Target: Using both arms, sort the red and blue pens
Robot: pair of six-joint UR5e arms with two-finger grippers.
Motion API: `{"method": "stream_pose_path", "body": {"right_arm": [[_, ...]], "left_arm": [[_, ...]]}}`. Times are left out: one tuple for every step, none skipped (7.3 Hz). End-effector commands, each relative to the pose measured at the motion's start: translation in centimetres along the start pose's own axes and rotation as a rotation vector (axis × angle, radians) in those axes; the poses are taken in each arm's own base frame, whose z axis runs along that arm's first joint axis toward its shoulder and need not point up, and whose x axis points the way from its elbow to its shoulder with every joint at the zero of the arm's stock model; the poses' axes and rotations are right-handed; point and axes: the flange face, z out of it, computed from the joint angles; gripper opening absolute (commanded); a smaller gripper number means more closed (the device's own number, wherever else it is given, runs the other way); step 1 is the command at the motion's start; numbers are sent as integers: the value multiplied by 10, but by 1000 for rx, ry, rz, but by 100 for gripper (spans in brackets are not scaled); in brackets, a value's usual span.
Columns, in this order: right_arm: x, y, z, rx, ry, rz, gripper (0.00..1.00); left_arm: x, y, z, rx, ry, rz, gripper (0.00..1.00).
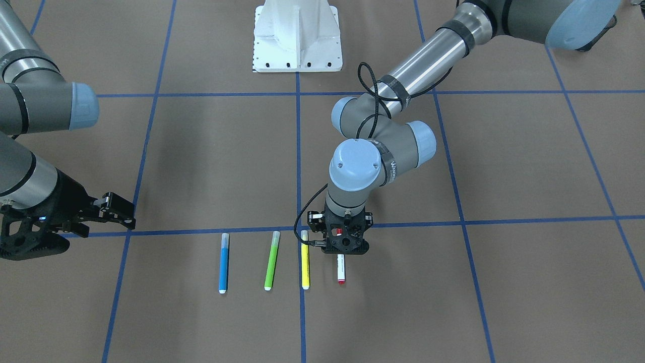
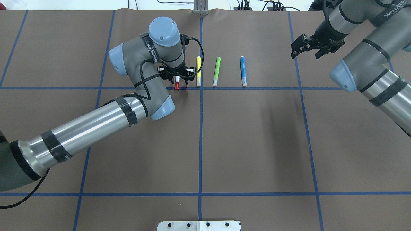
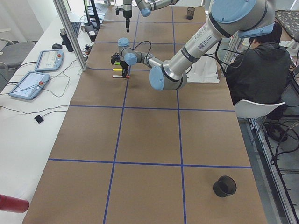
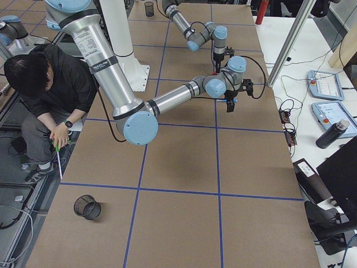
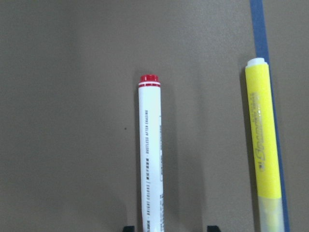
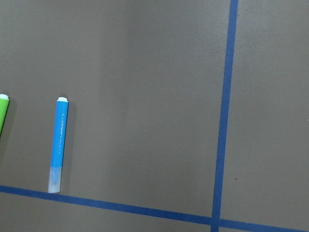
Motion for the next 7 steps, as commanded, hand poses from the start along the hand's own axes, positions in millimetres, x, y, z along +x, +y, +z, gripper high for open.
{"method": "stream_pose_path", "body": {"right_arm": [[-1,0,0,0,-1,-2,100],[0,0,1,-1,0,-1,100],[-1,0,0,0,-1,-2,100],[0,1,2,-2,0,-2,100],[-1,1,2,-3,-1,-2,100],[0,2,2,-4,0,1,99],[0,1,2,-4,0,2,99]], "left_arm": [[-2,1,4,-5,-6,-1,56],[-3,0,3,-4,-7,-3,54],[-2,1,4,-5,-7,-2,46],[-2,2,5,-7,-8,-2,22],[-1,7,8,-12,-8,3,0],[5,6,2,-7,1,8,0],[4,-1,-13,11,13,0,0]]}}
